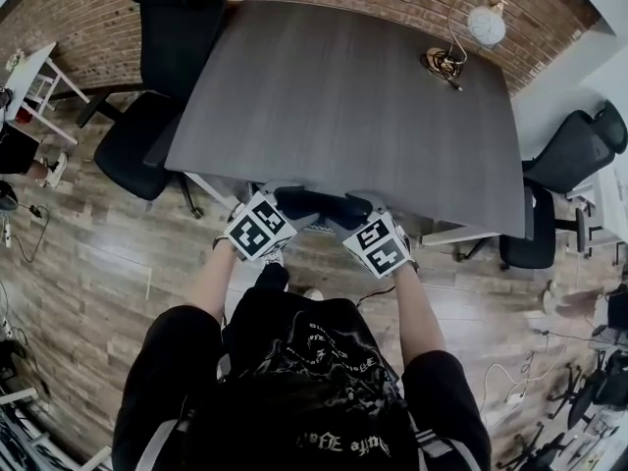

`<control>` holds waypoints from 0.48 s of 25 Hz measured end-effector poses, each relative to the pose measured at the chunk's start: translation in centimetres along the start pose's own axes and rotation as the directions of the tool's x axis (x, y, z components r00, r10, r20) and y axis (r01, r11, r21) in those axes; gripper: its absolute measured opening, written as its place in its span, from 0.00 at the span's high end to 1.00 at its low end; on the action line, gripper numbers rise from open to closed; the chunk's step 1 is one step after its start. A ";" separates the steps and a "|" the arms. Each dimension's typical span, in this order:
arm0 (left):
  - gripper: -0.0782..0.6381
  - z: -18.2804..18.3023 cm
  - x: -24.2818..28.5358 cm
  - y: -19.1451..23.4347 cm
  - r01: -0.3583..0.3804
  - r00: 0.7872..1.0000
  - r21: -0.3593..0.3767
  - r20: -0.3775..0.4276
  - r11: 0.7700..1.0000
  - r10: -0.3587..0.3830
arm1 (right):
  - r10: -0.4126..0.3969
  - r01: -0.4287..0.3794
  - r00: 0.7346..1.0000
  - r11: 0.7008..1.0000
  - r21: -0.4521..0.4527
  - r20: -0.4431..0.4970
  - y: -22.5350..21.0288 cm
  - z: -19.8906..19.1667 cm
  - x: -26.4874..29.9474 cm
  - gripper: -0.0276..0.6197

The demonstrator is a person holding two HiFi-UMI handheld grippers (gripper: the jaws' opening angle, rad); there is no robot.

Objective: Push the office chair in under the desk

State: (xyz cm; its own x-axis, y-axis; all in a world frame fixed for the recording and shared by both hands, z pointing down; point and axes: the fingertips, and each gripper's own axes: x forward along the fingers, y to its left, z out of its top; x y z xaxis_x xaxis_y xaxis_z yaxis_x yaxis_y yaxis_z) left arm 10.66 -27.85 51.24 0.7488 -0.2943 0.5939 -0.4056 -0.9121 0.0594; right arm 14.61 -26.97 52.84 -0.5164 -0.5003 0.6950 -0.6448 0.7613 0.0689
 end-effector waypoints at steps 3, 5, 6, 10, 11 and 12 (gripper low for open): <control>0.54 2.5 -2.0 0.7 -0.102 0.980 -0.076 0.165 0.992 0.113 | -0.106 0.094 0.986 0.990 0.101 0.125 -1.4 1.8 -2.0 0.56; 0.54 4.1 -3.5 0.7 -0.148 0.949 -0.108 0.265 0.983 0.172 | -0.179 0.149 0.961 0.977 0.152 0.209 -2.0 3.1 -3.5 0.56; 0.54 4.9 -4.2 0.7 -0.171 0.930 -0.112 0.311 0.979 0.198 | -0.212 0.173 0.945 0.970 0.168 0.249 -2.2 3.8 -4.2 0.56; 0.54 7.6 -6.3 0.1 -0.269 0.861 -0.090 0.424 0.959 0.281 | -0.322 0.261 0.861 0.944 0.200 0.395 -2.4 6.8 -7.0 0.56; 0.54 8.1 -6.7 -0.2 -0.290 0.846 -0.087 0.442 0.953 0.298 | -0.346 0.281 0.837 0.936 0.211 0.424 -2.4 7.4 -7.8 0.56; 0.54 8.6 -7.2 -0.3 -0.308 0.830 -0.090 0.462 0.947 0.314 | -0.368 0.298 0.813 0.928 0.222 0.450 -2.4 8.0 -8.6 0.56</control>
State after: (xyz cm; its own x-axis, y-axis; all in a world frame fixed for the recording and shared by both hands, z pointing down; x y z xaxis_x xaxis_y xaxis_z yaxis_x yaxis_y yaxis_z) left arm 9.89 -27.89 40.07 0.7361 -0.6621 0.1409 -0.6620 -0.7475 -0.0544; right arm 16.08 -27.86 40.96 -0.4362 -0.8731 0.2176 -0.8775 0.4663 0.1120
